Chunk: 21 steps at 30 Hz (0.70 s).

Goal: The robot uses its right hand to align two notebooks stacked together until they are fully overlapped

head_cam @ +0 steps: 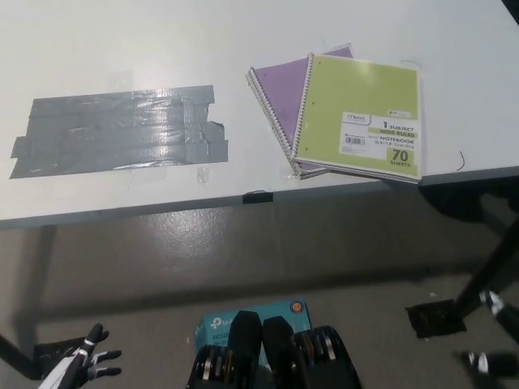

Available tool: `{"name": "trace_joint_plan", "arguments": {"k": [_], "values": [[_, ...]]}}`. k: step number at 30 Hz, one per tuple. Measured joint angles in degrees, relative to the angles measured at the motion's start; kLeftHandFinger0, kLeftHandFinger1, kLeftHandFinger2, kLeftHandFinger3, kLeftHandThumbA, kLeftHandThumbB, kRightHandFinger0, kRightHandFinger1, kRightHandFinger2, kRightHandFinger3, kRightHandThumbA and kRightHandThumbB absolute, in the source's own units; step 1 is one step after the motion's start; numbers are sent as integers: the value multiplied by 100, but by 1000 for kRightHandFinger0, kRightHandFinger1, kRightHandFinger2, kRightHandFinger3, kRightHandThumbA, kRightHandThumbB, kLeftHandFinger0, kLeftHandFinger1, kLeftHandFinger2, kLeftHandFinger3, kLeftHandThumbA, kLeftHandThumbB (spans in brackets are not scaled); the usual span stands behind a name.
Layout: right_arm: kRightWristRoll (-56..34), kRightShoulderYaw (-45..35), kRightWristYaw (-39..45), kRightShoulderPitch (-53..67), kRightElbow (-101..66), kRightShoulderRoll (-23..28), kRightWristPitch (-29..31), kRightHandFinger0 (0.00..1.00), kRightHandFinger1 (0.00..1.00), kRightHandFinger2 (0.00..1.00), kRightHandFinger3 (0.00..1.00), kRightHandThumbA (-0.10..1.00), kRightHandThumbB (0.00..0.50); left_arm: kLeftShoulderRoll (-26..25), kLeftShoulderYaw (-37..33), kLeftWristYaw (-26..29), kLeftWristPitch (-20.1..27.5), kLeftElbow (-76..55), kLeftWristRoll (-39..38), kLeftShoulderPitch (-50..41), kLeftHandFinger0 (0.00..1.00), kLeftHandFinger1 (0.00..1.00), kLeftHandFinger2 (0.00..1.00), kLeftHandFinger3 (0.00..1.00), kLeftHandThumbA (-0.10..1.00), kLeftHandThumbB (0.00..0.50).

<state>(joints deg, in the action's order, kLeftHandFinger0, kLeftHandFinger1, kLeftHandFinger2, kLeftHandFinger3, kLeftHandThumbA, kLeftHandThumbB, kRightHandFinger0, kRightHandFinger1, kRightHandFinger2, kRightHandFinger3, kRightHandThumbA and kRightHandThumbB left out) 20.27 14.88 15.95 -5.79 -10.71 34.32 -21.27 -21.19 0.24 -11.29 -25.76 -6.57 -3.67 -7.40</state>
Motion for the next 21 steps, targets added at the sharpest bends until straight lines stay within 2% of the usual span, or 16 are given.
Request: {"name": "trace_joint_plan", "arguments": {"k": [1,3,4,6,7,9,10,13,15,18,19,20,21], "values": [[63,26,124,-224,-207,78,-68,1000,1000,1000,1000,1000,257,0,0,-1,-5,-12,0,0,710,779,872,1000,1000,500],[153,41,356,-586,-535,167,-161,1000,1000,1000,1000,1000,241,2,3,-1,-10,-21,-2,0,707,794,875,1000,1000,500],[171,37,492,-878,-689,176,-210,1000,1000,1000,1000,1000,212,3,4,-2,-11,-21,-2,-3,705,794,876,1000,1000,500],[176,35,714,-1302,-937,151,-269,1000,1000,1000,1000,1000,225,4,2,-2,-13,-22,-1,0,699,794,876,1000,1000,500],[179,34,802,-1485,-1045,136,-297,1000,1000,1000,1000,895,209,4,2,-2,-14,-22,0,1,728,807,880,1000,1000,500],[187,-11,993,-2013,-1246,4,-340,1000,1000,1000,1000,865,201,4,5,-2,-15,-21,-2,-2,728,803,872,1000,1000,500],[196,-61,1071,-2294,-1287,-131,-358,1000,1000,1000,1000,850,179,4,6,-3,-16,-21,-4,-1,731,797,863,1000,1000,500],[270,-141,1215,-2843,-1309,-454,-398,1000,1000,1000,1000,789,175,5,9,-5,-17,-23,-10,-1,747,798,868,1000,1000,500],[356,-198,1252,-3342,-1228,-747,-441,1000,1000,1000,1000,850,188,5,8,-18,-18,-22,-12,7,710,791,870,1000,1000,500],[532,-179,1214,-3932,-852,-970,-471,1000,1000,1000,1000,796,159,2,6,-41,-22,-22,-12,20,686,787,867,1000,1000,500],[590,-181,1202,-4046,-692,-1030,-476,1000,1000,1000,1000,859,161,1,7,-48,-23,-22,-12,16,707,796,871,1000,1000,500],[658,-181,1177,-4180,-514,-1115,-480,1000,1000,1000,1000,1000,182,1,6,-59,-25,-22,-12,15,716,799,868,1000,1000,500],[707,-162,1150,-4286,-334,-1185,-483,1000,1000,1000,1000,1000,204,3,7,-65,-25,-22,-12,15,730,800,860,1000,1000,500]]}}
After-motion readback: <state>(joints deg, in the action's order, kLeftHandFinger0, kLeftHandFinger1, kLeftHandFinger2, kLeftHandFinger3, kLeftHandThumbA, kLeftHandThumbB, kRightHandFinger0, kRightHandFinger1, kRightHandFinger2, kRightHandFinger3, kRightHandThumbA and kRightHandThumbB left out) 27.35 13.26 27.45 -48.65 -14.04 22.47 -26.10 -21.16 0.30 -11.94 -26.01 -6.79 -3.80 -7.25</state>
